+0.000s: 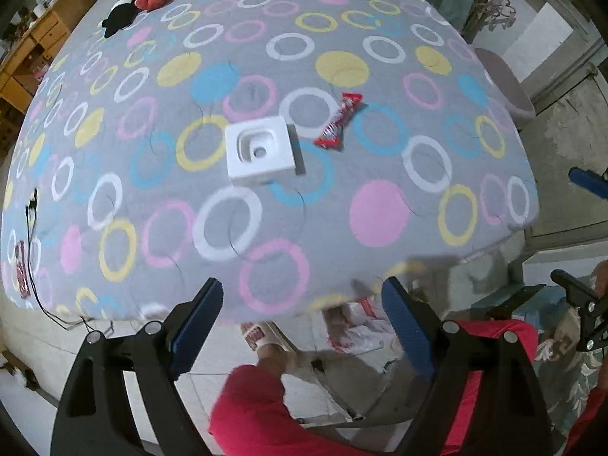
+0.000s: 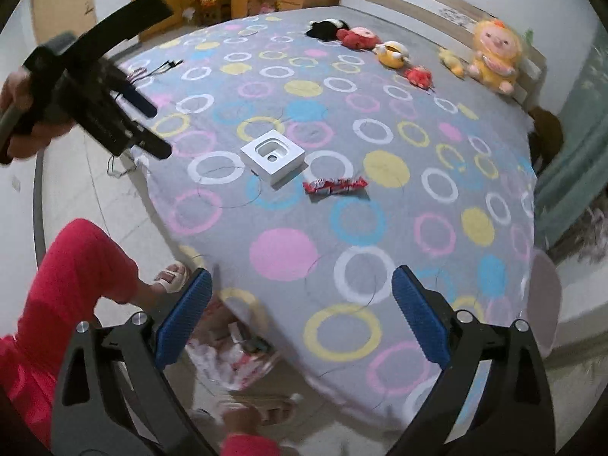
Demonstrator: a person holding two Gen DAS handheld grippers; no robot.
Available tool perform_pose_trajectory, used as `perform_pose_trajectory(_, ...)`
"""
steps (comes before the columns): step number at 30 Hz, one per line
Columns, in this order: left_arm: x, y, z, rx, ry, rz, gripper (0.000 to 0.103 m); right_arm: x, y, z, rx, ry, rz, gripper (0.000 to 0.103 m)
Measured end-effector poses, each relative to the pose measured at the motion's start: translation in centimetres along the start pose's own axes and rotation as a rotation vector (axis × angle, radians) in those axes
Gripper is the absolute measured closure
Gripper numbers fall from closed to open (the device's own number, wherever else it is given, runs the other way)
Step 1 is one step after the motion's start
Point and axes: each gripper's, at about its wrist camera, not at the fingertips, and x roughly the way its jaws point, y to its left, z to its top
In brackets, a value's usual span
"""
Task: Collect trash
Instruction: 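Raise both tools back toward the white tray and red candy bar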
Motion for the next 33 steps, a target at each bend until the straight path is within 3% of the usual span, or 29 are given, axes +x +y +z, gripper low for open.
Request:
perform_pose_trajectory(7,3.1,3.2,4.8,-0.022,0.051,0.013,0.02,3.4,-1.5,4.8,-0.157,-0.012,-0.025,0.01)
perform_pose_trajectory(16,7.5,6.5,7.3,-0.07,0.105,-0.007,0.02,7.1,-2.0,9.2,-0.271,0.019,0.018,0.01)
perform_pose_trajectory(23,11.9,8.6,9.7,-0.08,0.147,-0.02,0.02,11.5,-2.6,11.5,-0.338,0.089,0.032,0.01)
perform_pose_trajectory(33,17.5,10.6,12.8,-0.084,0.171,-0.03,0.02,21.4,-3.0,12.4,-0.46,0.265,0.082,0.01)
